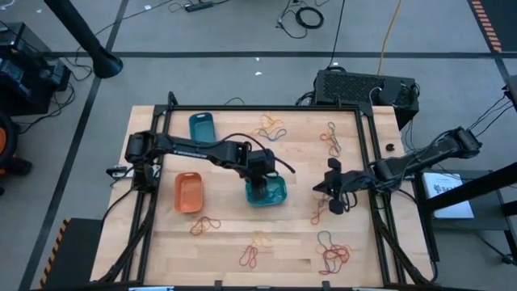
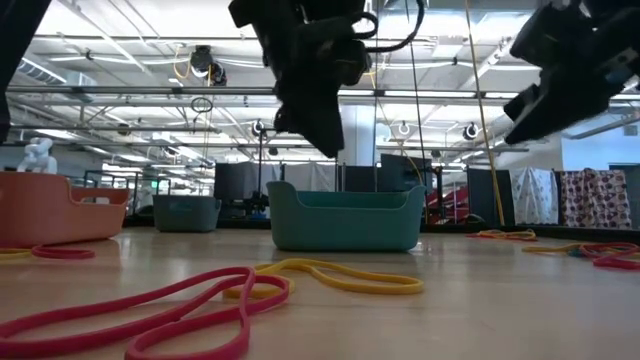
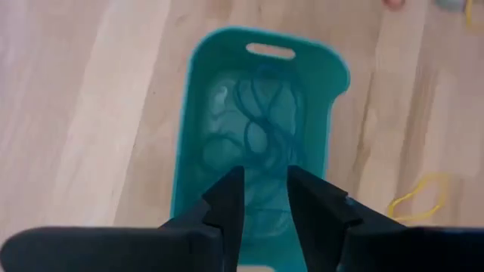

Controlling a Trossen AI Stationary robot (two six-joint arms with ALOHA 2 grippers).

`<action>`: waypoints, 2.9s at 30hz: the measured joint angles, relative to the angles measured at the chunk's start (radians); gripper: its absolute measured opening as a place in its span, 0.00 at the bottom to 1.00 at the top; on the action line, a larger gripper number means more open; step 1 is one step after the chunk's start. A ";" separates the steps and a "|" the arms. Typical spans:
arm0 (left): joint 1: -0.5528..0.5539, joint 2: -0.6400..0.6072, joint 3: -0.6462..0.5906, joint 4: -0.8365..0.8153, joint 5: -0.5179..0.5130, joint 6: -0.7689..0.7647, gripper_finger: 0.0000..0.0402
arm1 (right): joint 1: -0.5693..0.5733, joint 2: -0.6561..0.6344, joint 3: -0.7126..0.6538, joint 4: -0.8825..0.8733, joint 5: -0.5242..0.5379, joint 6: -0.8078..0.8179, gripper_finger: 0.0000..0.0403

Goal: Sort rubber bands into baskets
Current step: Put the blue rubber band into the green bin

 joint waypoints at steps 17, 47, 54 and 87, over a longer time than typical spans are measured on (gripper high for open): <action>-0.119 0.066 0.097 0.612 -0.052 0.014 0.27 | 0.188 0.000 0.000 -0.141 -0.029 0.287 0.00; -0.125 0.231 0.140 0.769 0.043 0.110 0.27 | 0.283 0.324 -0.001 -0.447 0.121 0.766 0.29; -0.131 0.230 0.140 0.686 0.042 0.109 0.27 | 0.282 0.347 -0.001 -0.422 0.111 0.749 0.39; -0.140 0.230 0.139 0.618 0.037 0.108 0.27 | 0.245 0.346 0.069 -0.514 0.061 0.768 0.41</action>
